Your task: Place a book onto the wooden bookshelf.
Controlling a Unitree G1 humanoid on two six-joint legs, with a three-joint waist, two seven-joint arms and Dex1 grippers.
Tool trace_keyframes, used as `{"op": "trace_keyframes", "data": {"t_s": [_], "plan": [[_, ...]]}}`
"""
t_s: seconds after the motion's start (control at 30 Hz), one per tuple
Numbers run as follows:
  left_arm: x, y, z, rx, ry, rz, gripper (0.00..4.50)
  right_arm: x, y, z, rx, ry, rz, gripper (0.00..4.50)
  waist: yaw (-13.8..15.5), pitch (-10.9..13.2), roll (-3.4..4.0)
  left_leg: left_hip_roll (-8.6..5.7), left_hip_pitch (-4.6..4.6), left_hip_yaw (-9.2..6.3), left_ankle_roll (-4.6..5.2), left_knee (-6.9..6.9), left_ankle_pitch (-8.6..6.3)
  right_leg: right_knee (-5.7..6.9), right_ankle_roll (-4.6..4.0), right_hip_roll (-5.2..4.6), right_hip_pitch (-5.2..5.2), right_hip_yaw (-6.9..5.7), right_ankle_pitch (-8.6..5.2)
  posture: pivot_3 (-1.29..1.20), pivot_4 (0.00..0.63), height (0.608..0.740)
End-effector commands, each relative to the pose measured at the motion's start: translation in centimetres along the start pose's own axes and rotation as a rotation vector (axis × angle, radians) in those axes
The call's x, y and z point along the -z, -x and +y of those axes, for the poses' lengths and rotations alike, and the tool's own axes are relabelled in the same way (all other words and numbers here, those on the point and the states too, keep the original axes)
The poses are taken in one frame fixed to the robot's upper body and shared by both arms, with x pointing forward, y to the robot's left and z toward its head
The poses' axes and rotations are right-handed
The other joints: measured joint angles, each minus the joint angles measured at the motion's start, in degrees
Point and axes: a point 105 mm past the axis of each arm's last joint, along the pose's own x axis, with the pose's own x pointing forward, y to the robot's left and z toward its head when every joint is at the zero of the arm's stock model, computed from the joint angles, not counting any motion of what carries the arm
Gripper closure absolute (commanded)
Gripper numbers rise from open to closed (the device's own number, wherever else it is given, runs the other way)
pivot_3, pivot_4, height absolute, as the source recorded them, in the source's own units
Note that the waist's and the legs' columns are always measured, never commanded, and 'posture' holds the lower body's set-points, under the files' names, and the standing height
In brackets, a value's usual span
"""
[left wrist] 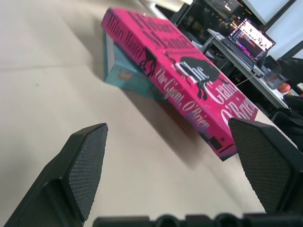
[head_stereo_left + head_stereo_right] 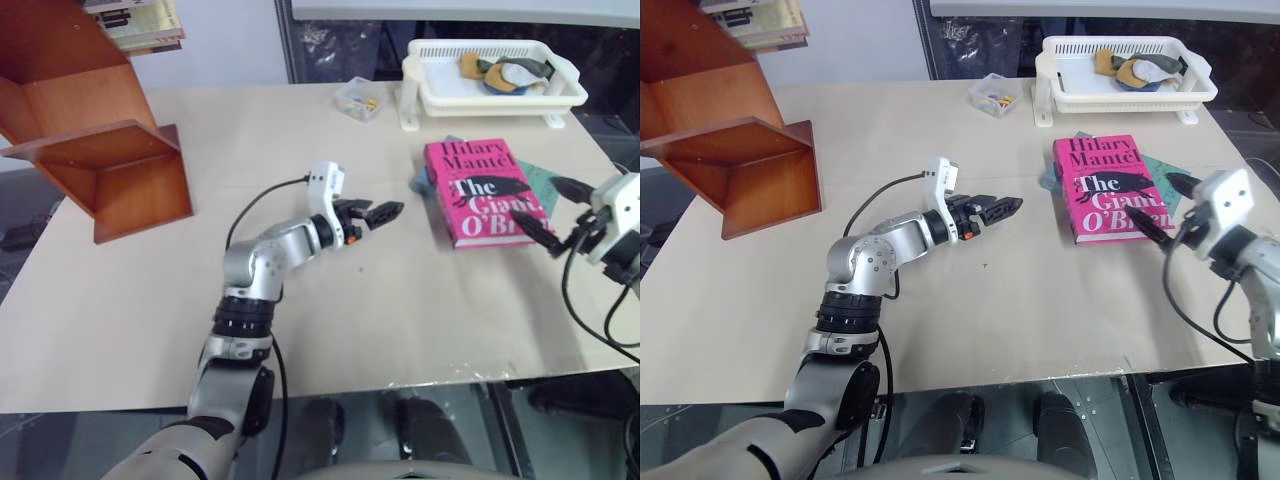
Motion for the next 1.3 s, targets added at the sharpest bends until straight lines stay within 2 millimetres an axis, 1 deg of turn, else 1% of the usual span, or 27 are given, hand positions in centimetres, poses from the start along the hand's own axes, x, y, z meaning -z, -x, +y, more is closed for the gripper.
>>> {"op": "trace_keyframes", "data": {"t_s": [0.03, 0.13, 0.2, 0.3, 0.37, 0.4, 0.47, 0.53, 0.63, 0.73, 0.83, 1.1, 1.3], "plan": [[-1.6, 0.7, -0.9, 0.021, -0.073, -0.059, 0.00, -0.9, -2.0, 1.3, -0.019, 0.068, -0.018, 0.05, 0.03, 0.00, 0.00, -0.01, -0.01, 0.00, 0.00, 0.00, 0.00, 0.00, 0.00, -0.01, -0.01, 0.00, 0.00, 0.00, 0.150, 0.740], [-1.7, 1.1, -1.4, 0.040, -0.120, -0.069, 0.00, -0.2, -2.9, 2.6, -0.055, 0.086, 0.007, 0.05, 0.15, 0.00, 0.00, -0.03, -0.03, -0.01, 0.00, 0.00, 0.00, 0.00, 0.00, -0.04, -0.03, -0.01, 0.00, 0.00, 0.150, 0.740], [-1.8, 1.4, -1.6, 0.050, -0.163, -0.072, 0.00, 0.3, -3.2, 3.1, -0.066, 0.091, 0.024, 0.05, 0.18, 0.00, 0.00, -0.04, -0.04, -0.02, 0.00, 0.00, 0.00, -0.02, 0.00, -0.05, -0.03, -0.03, 0.00, 0.00, 0.150, 0.740], [-1.9, 1.8, -1.6, 0.060, -0.208, -0.065, 0.00, 0.9, -3.5, 3.4, -0.065, 0.132, 0.048, 0.05, 0.12, 0.00, 0.00, -0.04, -0.08, -0.02, 0.00, 0.00, 0.00, -0.03, -0.01, -0.05, -0.06, -0.03, 0.00, 0.00, 0.150, 0.740], [-1.9, 2.1, -1.3, 0.049, -0.221, -0.059, 0.00, 1.8, -3.8, 3.5, -0.049, 0.177, 0.080, 0.05, 0.08, 0.00, 0.01, -0.04, -0.08, -0.02, 0.00, 0.00, 0.00, -0.03, -0.01, -0.04, -0.06, -0.04, 0.00, 0.00, 0.150, 0.740], [-1.9, 2.2, -1.2, 0.044, -0.225, -0.057, 0.00, 2.2, -3.8, 3.3, -0.028, 0.202, 0.097, 0.05, 0.06, 0.00, 0.01, -0.04, -0.07, -0.03, 0.00, 0.00, 0.00, -0.02, -0.01, -0.03, -0.06, -0.04, 0.00, 0.00, 0.150, 0.740], [-2.0, 2.2, -1.2, 0.043, -0.225, -0.058, 0.00, 2.6, -3.9, 3.1, -0.005, 0.210, 0.106, 0.05, 0.08, 0.00, 0.01, -0.04, -0.07, -0.04, 0.00, 0.00, 0.00, -0.02, -0.01, -0.03, -0.06, -0.05, 0.00, 0.00, 0.150, 0.740], [-2.0, 2.2, -1.2, 0.043, -0.226, -0.058, 0.00, 2.9, -3.9, 3.3, -0.006, 0.190, 0.109, 0.05, 0.08, 0.00, 0.01, -0.04, -0.08, -0.03, 0.00, 0.00, 0.00, -0.02, 0.00, -0.03, -0.06, -0.04, 0.00, 0.00, 0.150, 0.740], [-1.9, 2.2, -1.1, 0.040, -0.229, -0.055, 0.00, 3.5, -3.7, 3.5, 0.000, 0.194, 0.136, 0.05, 0.08, 0.00, 0.01, -0.04, -0.07, -0.04, 0.00, 0.00, 0.00, -0.02, -0.01, -0.03, -0.06, -0.05, 0.00, 0.00, 0.150, 0.740], [-2.0, 2.2, -1.1, 0.042, -0.227, -0.054, 0.00, 3.4, -3.4, 2.8, 0.036, 0.209, 0.139, 0.05, 0.04, 0.00, 0.01, -0.04, -0.08, -0.03, 0.00, 0.00, 0.00, -0.02, 0.00, -0.03, -0.06, -0.04, 0.00, 0.00, 0.150, 0.740], [-2.0, 2.2, -1.1, 0.042, -0.224, -0.055, 0.00, 3.4, -3.0, 2.5, 0.042, 0.218, 0.145, 0.05, 0.02, 0.00, 0.01, -0.04, -0.07, -0.03, 0.00, 0.00, 0.00, -0.02, -0.01, -0.02, -0.06, -0.05, 0.00, 0.00, 0.150, 0.740], [-1.9, 2.2, -0.9, 0.040, -0.224, -0.048, 0.00, 3.4, -1.9, 2.9, -0.007, 0.212, 0.152, 0.05, 0.03, 0.00, 0.01, -0.04, -0.07, -0.04, 0.00, 0.00, 0.00, -0.02, -0.01, -0.01, -0.06, -0.05, 0.00, 0.00, 0.150, 0.740], [-1.8, 2.1, -1.0, 0.043, -0.223, -0.044, 0.00, 3.6, -0.7, 1.9, 0.008, 0.229, 0.174, 0.05, 0.07, 0.00, 0.00, -0.04, -0.07, -0.04, 0.00, 0.00, 0.00, -0.02, -0.01, -0.02, -0.05, -0.05, 0.00, 0.00, 0.150, 0.740]]}}
